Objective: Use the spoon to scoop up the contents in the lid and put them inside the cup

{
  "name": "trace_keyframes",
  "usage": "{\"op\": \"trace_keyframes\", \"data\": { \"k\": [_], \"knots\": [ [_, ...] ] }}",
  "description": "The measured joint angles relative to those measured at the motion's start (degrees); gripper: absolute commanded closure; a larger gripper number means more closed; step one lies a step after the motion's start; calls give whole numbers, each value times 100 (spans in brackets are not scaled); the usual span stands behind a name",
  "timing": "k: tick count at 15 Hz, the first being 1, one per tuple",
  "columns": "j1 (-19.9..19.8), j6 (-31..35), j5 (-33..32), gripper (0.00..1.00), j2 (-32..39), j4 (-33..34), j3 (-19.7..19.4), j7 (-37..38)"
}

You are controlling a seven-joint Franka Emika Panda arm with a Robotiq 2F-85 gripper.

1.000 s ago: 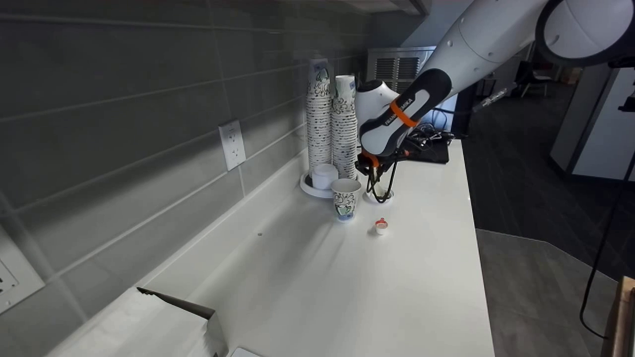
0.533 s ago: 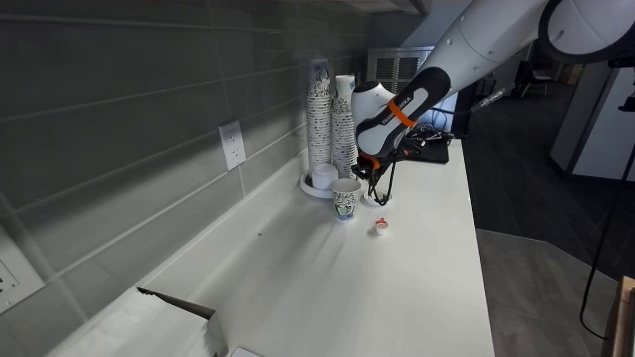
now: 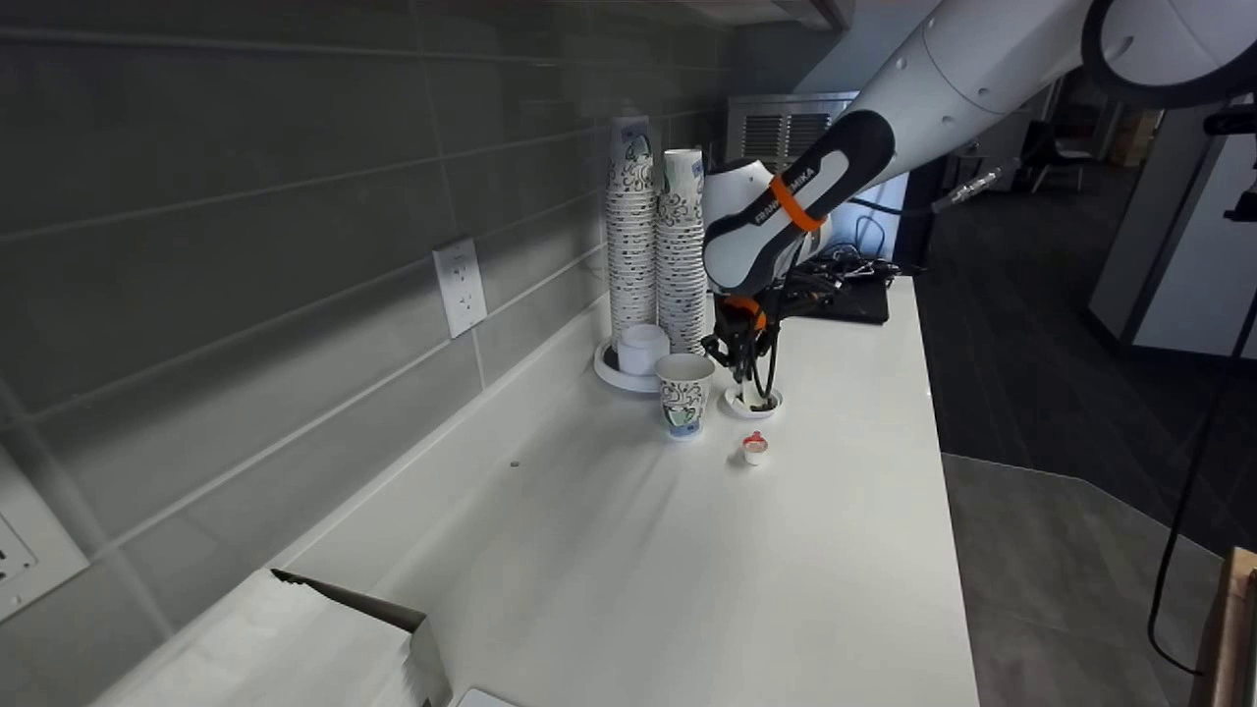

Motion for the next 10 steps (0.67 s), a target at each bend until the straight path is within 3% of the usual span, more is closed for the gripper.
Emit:
{"op": "trace_keyframes", "data": {
  "k": [10],
  "knots": [
    [-246, -869, 396, 97, -12, 79, 299, -641]
  ]
}}
